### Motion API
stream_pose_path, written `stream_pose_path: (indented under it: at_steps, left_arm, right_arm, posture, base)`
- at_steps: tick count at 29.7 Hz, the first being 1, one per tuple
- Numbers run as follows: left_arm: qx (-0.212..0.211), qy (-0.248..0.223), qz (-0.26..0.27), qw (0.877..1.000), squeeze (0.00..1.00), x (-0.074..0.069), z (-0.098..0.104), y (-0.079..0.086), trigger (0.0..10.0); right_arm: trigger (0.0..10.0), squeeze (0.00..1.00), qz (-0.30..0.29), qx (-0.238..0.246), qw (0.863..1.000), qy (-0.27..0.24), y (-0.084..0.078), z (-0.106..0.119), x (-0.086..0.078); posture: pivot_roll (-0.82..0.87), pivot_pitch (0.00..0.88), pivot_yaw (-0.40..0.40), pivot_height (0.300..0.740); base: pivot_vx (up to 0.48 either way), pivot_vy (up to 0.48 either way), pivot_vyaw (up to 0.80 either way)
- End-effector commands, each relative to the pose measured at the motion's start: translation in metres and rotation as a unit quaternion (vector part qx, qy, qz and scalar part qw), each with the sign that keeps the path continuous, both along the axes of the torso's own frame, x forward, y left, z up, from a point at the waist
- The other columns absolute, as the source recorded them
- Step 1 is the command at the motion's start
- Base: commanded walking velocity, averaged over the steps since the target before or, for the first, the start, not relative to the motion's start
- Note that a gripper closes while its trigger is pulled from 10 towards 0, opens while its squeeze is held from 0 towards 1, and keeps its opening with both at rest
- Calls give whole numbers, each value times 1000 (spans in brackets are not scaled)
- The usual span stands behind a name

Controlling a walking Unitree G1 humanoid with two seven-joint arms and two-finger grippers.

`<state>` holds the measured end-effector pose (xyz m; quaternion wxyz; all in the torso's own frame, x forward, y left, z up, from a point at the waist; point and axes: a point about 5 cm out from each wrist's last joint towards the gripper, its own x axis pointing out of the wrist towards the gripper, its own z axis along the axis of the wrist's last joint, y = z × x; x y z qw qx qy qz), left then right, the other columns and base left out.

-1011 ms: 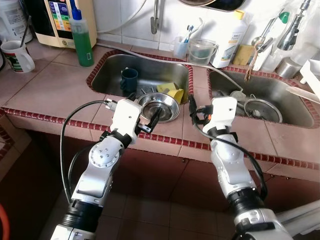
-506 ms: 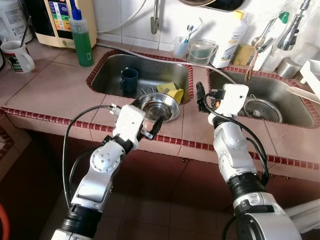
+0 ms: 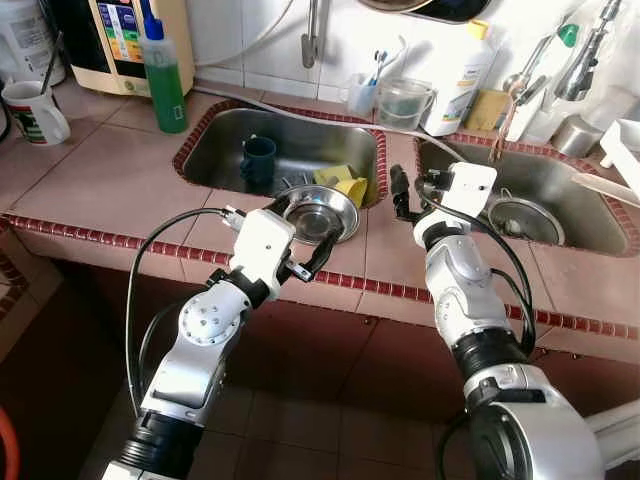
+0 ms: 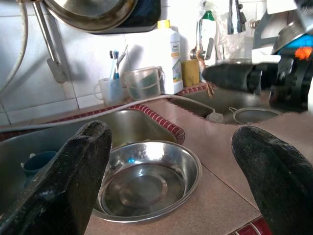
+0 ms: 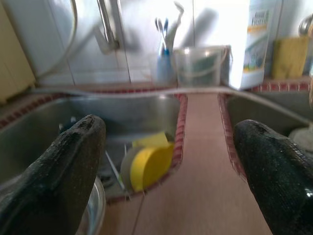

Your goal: Kitchen organization

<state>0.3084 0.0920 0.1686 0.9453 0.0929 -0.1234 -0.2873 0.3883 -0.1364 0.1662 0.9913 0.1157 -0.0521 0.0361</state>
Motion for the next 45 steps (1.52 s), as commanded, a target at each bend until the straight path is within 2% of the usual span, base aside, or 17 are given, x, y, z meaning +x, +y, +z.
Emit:
stream_pose_path:
  at_steps: [1,15,20,28,35,45]
  left_arm:
    - [-6,-5,-13,1000,0,-4,4,-5,10000]
    - [-4,-8,-19,1000,0,-12,1,-6,10000]
    - [-8,-9,-17,1000,0,-13,1,-6,10000]
    - [-10,-11,-14,1000,0,-13,2,-6,10000]
    - [-9,-13,-13,1000,0,-12,3,-5,10000]
    - [-12,-13,-10,1000,0,-12,4,-4,10000]
  right_arm:
    - [10000,0,-3,-5,1000,19,-3,0,4]
    - [10000,0,37,-34,997,57,6,-3,11]
    - [10000,0,64,-42,996,49,12,-3,11]
    - [10000,0,103,-69,992,34,19,-17,2]
    - [10000,0,93,-73,992,40,14,-22,1]
    - [10000,0,73,-44,995,55,9,-23,3]
  posture:
    - [-135,63,-106,740]
    - [-121,76,-117,740]
    - [-115,73,-125,740]
    - [-114,59,-126,740]
    - [-119,62,-121,740]
    - [-115,66,-123,740]
  base:
    - [0,0,0]
    - [0,0,0]
    - [0,0,0]
    - [0,0,0]
    - [0,0,0]
    - [0,0,0]
